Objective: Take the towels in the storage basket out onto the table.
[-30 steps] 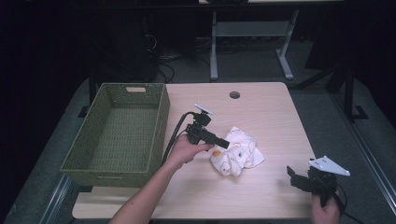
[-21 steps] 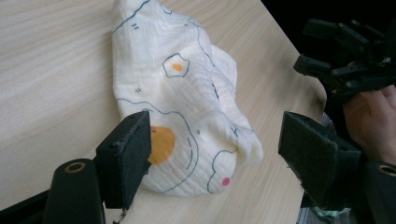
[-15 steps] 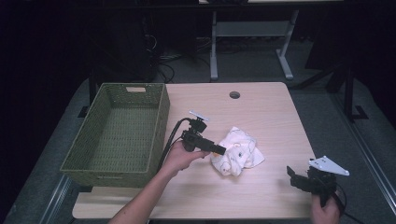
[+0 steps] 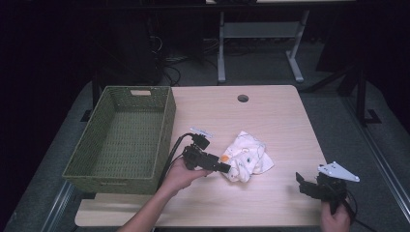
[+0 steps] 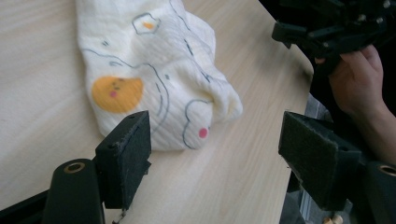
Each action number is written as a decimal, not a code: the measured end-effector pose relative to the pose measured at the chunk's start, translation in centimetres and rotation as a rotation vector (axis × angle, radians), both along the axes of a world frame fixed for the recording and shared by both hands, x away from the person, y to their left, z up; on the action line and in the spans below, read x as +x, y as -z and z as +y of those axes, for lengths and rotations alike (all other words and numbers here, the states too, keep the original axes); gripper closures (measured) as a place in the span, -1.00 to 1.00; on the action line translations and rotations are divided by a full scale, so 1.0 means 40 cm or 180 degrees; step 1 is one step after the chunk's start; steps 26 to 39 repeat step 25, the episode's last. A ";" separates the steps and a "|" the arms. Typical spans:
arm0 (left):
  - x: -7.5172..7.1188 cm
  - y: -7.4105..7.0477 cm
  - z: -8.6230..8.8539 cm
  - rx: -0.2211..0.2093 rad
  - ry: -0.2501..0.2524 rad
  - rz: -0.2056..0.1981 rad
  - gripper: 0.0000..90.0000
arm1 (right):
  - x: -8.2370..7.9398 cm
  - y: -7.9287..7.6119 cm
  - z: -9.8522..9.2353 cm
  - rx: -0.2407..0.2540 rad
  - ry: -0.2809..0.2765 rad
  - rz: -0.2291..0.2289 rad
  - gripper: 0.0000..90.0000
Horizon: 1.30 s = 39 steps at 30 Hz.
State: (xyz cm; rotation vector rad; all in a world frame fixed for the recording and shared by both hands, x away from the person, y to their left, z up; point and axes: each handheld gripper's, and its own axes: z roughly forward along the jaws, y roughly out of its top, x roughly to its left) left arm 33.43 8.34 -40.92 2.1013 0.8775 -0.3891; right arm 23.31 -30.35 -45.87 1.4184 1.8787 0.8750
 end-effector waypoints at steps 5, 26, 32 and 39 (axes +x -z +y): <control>-0.024 0.011 0.010 -0.0068 0.0033 0.0004 -0.47 | -0.001 0.000 0.003 -0.0004 -0.0003 0.0001 -0.69; -0.090 0.061 0.077 -0.0035 0.0006 -0.0076 -0.49 | -0.010 0.000 -0.004 -0.0012 0.0002 -0.0023 -0.69; -0.090 0.061 0.077 -0.0035 0.0006 -0.0076 -0.49 | -0.010 0.000 -0.004 -0.0012 0.0002 -0.0023 -0.69; -0.090 0.061 0.077 -0.0035 0.0006 -0.0076 -0.49 | -0.010 0.000 -0.004 -0.0012 0.0002 -0.0023 -0.69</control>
